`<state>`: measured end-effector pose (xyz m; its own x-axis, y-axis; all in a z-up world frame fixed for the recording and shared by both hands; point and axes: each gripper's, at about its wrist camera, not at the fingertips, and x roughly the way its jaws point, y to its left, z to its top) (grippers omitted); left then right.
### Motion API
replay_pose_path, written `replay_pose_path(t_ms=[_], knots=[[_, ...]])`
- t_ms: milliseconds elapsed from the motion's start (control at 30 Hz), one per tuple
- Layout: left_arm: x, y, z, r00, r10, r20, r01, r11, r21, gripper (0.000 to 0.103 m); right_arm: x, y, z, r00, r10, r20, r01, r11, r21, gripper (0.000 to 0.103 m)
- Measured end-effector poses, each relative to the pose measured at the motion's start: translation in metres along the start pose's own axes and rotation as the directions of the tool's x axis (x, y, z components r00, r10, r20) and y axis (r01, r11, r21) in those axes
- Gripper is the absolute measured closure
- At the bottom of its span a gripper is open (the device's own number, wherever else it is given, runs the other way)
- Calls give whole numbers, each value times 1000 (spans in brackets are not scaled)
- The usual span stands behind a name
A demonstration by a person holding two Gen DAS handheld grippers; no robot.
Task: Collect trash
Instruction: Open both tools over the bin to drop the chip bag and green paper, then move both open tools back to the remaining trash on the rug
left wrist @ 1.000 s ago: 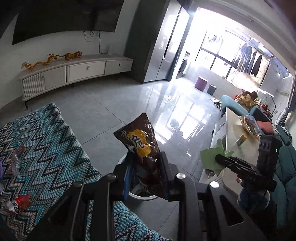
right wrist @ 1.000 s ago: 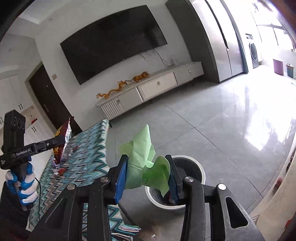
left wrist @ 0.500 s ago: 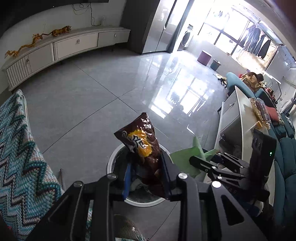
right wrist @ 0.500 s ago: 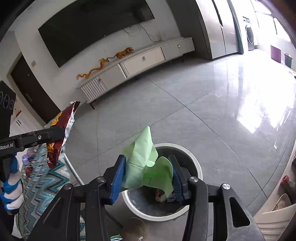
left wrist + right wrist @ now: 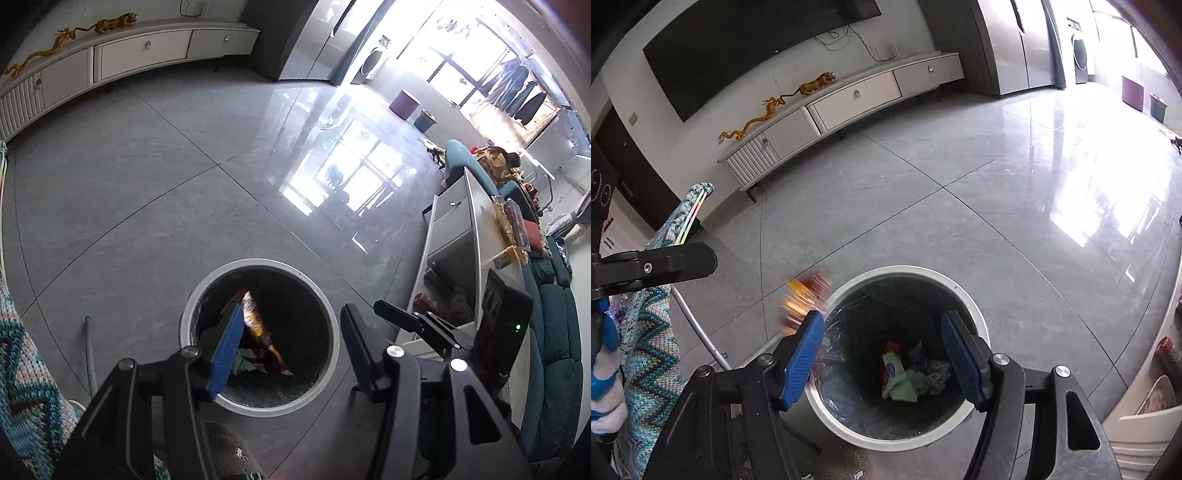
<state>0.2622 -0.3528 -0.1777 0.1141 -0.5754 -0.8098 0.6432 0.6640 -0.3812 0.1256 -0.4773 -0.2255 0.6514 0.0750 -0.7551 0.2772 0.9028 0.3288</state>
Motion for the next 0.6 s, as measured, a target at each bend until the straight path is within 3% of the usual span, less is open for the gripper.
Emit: replay_pose_path(t_ms=[167,333,467,600], knots=[[-12,-9,-3,999,16,30,-16,1000,-2,50,-24,-5,-6,1000,10,25,-11,999,31,39],[-55,-25,-14,986,84,147,-90,995,36,50,-67,7,-10,996,29,83,-28,1000,-2,39],[-101,-30,-31,952,138,275,-152,988,30,50,-104,25,-9,988,68,137,-62,997,-52,39],[-150,-29,-48,905,180,386,-189,982,-17,50,-141,51,-10,972,135,190,-113,986,-121,39]])
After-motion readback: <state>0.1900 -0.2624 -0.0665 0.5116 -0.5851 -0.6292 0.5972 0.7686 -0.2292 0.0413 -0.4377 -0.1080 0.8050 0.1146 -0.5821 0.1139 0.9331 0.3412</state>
